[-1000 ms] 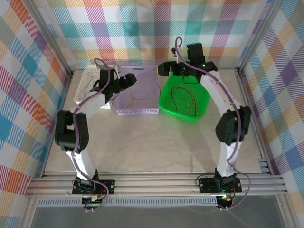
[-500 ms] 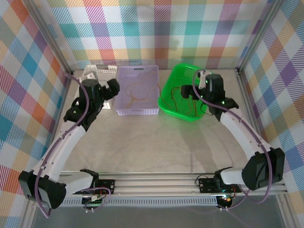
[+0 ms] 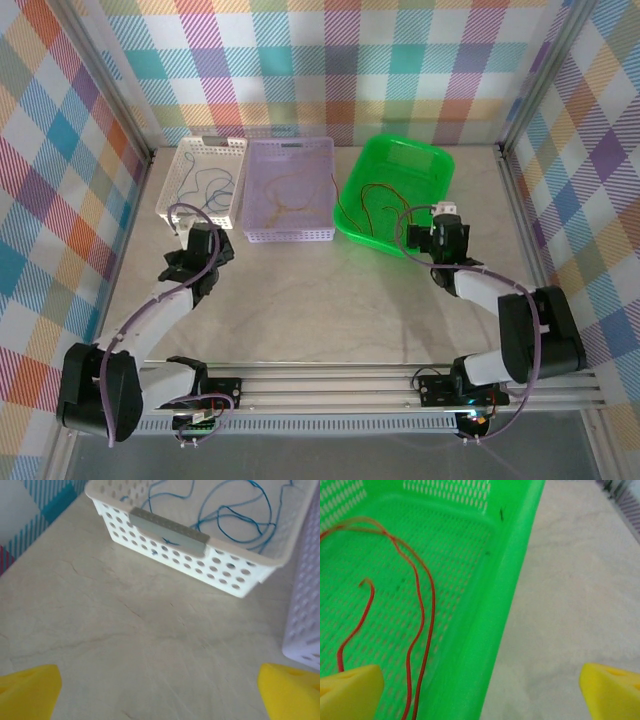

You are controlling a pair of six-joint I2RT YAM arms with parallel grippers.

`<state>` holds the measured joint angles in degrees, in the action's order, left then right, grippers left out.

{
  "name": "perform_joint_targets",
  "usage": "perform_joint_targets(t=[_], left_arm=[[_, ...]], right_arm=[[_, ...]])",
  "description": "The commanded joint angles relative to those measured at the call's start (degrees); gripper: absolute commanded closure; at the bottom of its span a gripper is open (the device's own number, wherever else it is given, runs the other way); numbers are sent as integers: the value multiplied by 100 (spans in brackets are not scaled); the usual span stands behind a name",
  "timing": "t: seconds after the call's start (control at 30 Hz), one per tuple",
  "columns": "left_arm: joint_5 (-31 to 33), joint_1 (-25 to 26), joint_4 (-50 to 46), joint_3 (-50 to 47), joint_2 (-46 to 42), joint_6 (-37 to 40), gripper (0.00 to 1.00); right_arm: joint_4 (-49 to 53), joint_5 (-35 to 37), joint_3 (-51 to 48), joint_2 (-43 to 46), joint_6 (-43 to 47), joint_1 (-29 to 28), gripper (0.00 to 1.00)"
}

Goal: Untangle the cables

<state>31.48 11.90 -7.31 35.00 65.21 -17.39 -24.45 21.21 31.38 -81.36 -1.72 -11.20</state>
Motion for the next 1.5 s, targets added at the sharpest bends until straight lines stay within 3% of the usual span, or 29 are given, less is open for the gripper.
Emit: perform_joint_targets(t=[0.0,0.03,0.1,0.17,0.2,0.37,0.5,0.6,0.67,0.7,0.73,1.47], left_arm=[[319,-217,1221,-293,211,413,0],[352,-273,1488,-374,308,494,0],[297,-512,2141,-576,530,592,0],[40,-792,2888,-799,790,568,0],[-202,-918,3316,-933,971,602,0],[-1234,-1097,4390,-925,1857,935,0],[-1300,-792,3982,-456,2234,1366,0],[-1908,-774,4898,-961,2243,1603,0],[-1639,-717,5918,-1365,2452,1595,0],[-1561,-665,5359,-1161,2388,1623,0],[-1515,-645,5665,-1224,2473,1665,0],[-1490,-635,5548,-1207,2433,1640,0]], right_arm=[[-1564,-377,-448,-319,582,167,0],[-1943,-448,-568,-480,433,311,0],[-1878,-1271,-654,-432,-69,890,0],[-2806,-1682,-915,-771,45,1007,0],[-2269,-1731,-802,-621,63,973,0],[-2365,-1743,-821,-649,62,985,0],[-2395,-1750,-827,-649,66,980,0],[-2412,-1752,-830,-661,66,986,0],[-2412,-1747,-837,-649,62,980,0],[-2406,-1751,-835,-647,63,982,0],[-2413,-1745,-835,-654,66,983,0],[-2412,-1751,-844,-644,58,985,0]])
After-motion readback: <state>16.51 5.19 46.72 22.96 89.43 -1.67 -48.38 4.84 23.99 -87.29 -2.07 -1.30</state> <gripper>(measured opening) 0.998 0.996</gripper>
